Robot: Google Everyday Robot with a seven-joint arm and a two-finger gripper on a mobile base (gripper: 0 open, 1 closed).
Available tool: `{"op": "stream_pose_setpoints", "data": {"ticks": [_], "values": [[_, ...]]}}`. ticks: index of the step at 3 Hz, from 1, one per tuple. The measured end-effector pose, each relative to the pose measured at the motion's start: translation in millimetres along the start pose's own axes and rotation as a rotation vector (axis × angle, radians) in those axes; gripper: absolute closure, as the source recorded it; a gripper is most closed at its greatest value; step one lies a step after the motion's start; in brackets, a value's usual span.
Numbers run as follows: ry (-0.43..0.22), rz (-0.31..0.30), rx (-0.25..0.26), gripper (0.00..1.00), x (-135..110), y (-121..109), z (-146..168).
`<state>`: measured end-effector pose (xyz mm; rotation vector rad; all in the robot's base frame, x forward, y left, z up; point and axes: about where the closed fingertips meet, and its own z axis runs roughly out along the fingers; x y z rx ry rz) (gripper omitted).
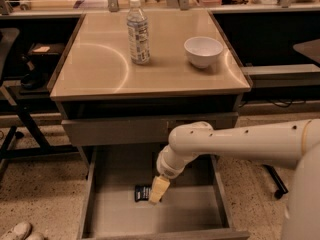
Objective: Pick rxbar blueberry from middle drawer and place on counter
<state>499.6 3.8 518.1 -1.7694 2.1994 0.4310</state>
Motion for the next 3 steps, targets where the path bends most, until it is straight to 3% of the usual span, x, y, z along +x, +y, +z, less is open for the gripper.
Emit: {"op": "stream_pose_setpoints", "data": {"ticks": [1, 2, 3], "values": [[0.002, -0.035, -0.034, 0.0, 0, -1, 45], [0.014, -0.027, -0.081, 0.0, 5, -4, 83], [0.014, -0.023, -0.089, 0.0, 6, -2, 88]]}}
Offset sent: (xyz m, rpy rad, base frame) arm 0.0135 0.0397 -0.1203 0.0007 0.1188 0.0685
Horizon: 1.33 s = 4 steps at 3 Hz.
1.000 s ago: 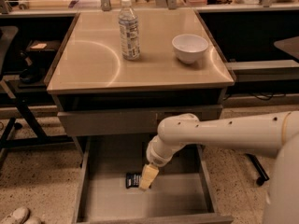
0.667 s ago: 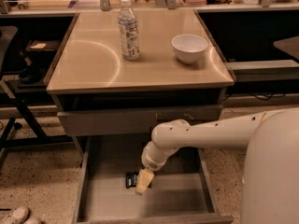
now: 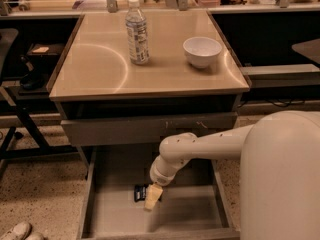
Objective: Pick rxbar blueberry from middle drawer and place on counter
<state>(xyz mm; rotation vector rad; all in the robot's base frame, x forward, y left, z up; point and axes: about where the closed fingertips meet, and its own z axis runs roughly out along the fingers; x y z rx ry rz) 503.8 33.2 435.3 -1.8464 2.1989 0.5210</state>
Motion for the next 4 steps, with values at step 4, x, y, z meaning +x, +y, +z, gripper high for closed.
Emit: {"op": "stream_pose_setpoints", "data": {"ticks": [4], "values": [[-0.034, 0.062, 0.0, 0.18, 25, 11, 76]]}}
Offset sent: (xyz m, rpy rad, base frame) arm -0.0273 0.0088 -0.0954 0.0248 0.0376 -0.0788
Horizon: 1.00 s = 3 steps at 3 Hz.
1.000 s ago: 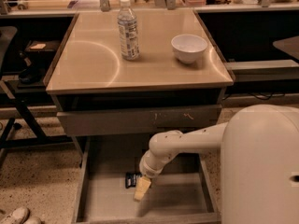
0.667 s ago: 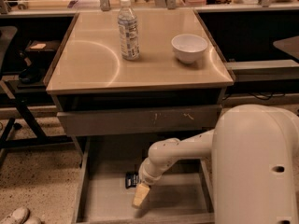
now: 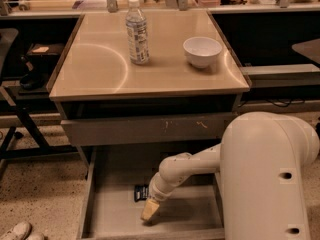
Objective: Pick rxbar blueberry from middle drawer and place on counter
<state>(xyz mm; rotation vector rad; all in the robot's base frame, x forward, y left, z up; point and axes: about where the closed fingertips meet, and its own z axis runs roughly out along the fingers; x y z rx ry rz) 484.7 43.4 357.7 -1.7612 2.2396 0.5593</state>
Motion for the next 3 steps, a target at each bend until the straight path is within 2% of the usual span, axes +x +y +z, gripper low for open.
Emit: {"op": "stream_pose_setpoints", "data": {"ticks": [3], "values": [[0.0, 0.0, 0.0, 0.88, 0.0, 0.1, 0.1]]}}
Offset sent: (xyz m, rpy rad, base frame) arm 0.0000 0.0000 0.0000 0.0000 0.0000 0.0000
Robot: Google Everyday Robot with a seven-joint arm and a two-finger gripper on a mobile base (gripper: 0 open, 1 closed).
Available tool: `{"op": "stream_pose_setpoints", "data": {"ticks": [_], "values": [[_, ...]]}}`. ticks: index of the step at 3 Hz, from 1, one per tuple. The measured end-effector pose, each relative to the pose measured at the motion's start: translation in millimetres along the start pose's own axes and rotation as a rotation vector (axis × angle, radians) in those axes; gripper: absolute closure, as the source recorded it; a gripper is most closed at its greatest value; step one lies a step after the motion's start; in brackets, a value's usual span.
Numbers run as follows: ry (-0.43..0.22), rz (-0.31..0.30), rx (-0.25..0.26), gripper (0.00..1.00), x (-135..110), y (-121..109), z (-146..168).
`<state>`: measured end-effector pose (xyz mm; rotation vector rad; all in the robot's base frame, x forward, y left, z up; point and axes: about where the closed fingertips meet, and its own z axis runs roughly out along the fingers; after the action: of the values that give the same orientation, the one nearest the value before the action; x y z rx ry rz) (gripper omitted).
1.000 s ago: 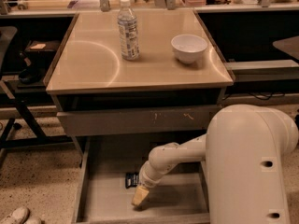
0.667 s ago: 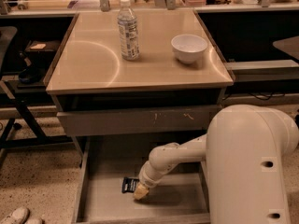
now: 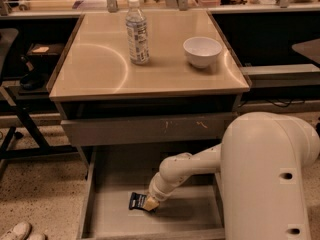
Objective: Pick rxbar blueberry from middle drawer and place on counter
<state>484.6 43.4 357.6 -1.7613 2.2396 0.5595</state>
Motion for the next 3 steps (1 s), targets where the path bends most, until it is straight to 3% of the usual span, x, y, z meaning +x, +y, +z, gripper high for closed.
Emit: {"op": "stream_pose_setpoints", "data": {"ticks": [1, 2, 3], "values": [[-0.003, 0.002, -0.007, 1.0, 0, 1, 1], [-0.046, 0.031, -0.049, 1.0, -6, 1, -11], [-0.078, 0.076, -0.087, 1.0, -15, -1, -46]]}}
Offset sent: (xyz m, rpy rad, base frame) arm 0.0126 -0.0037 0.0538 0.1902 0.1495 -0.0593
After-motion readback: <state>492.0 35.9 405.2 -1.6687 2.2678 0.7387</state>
